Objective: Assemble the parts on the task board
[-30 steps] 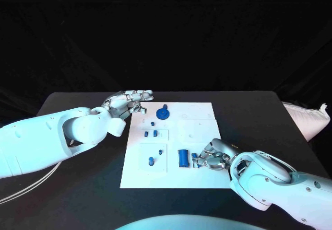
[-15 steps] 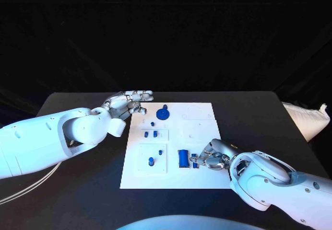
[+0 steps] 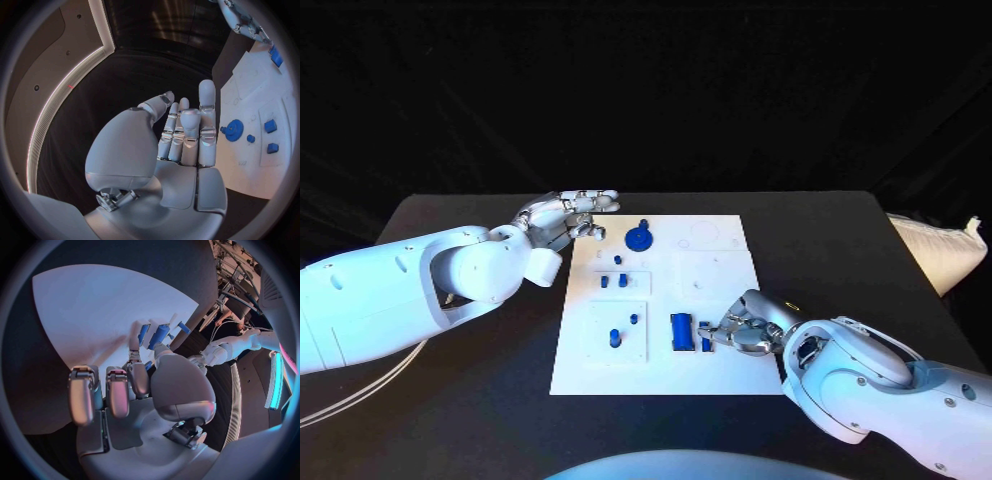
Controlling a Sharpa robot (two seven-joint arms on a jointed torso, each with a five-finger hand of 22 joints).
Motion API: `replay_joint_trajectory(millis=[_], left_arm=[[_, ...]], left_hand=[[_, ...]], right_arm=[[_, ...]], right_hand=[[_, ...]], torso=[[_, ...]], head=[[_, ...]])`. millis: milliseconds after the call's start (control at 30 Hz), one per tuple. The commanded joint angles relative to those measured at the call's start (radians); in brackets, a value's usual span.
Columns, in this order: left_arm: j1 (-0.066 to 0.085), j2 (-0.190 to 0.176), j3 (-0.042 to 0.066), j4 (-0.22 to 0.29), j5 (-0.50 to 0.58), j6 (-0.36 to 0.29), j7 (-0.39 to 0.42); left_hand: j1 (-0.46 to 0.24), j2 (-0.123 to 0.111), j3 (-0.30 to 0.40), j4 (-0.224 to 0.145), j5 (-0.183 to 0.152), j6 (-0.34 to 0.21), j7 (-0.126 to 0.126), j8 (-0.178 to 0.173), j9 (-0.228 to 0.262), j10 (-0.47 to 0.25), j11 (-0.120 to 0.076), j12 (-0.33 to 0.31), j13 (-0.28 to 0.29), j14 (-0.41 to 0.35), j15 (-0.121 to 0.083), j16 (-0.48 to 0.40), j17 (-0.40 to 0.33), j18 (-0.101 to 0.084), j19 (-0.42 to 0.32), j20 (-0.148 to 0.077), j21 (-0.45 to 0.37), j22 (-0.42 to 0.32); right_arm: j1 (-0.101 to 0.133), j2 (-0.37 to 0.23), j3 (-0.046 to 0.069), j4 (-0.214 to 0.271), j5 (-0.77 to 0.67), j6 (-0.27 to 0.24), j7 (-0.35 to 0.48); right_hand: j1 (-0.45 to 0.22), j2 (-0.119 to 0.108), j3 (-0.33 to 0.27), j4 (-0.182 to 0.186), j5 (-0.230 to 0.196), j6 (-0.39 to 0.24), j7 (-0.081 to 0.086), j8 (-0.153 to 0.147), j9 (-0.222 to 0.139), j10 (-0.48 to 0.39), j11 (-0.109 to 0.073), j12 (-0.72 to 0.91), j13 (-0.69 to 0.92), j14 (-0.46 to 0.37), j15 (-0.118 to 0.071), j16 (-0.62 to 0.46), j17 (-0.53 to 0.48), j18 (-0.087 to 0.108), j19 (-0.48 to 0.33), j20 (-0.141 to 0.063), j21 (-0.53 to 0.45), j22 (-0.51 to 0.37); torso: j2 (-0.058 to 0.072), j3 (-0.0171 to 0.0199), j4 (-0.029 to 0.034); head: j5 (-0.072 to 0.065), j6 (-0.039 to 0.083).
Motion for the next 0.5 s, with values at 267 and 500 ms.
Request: replay_joint_trajectory(millis=[267,500], left_arm=[[-0.008,0.015,0.0,-0.026,-0.001,0.005,0.047],[-0.028,0.069,0.0,-0.1,0.008,-0.046,0.097]], left_hand=[[-0.025,-0.002,-0.022,0.007,0.0,-0.007,-0.002,0.01,0.0,-0.011,0.0,0.015,-0.001,-0.03,0.004,-0.022,-0.037,0.019,-0.015,0.007,-0.015,-0.007],[-0.028,0.01,-0.046,0.008,0.001,-0.001,-0.015,0.016,-0.002,0.0,-0.007,0.044,-0.004,-0.23,0.009,-0.277,-0.266,0.019,-0.164,0.012,-0.14,-0.078]], right_arm=[[0.06,-0.053,0.001,-0.071,0.537,-0.112,0.557],[0.132,-0.018,0.001,-0.23,0.974,-0.069,0.793]], right_hand=[[0.207,-0.006,-0.017,-0.096,-0.006,-0.154,0.064,-0.084,-0.041,-0.079,0.049,-0.286,-0.022,0.07,0.037,-0.085,0.134,0.028,-0.001,0.031,-0.122,0.04],[0.321,0.018,-0.022,-0.14,-0.017,-0.203,0.094,-0.09,-0.077,-0.336,0.08,-0.854,-0.381,-0.131,0.065,-0.609,-0.416,0.144,-0.294,0.059,-0.68,-0.512]], torso=[[-0.017,-0.0064,-0.0074],[-0.058,-0.0181,-0.0097]], head=[[-0.012,0.023],[-0.027,0.06]])
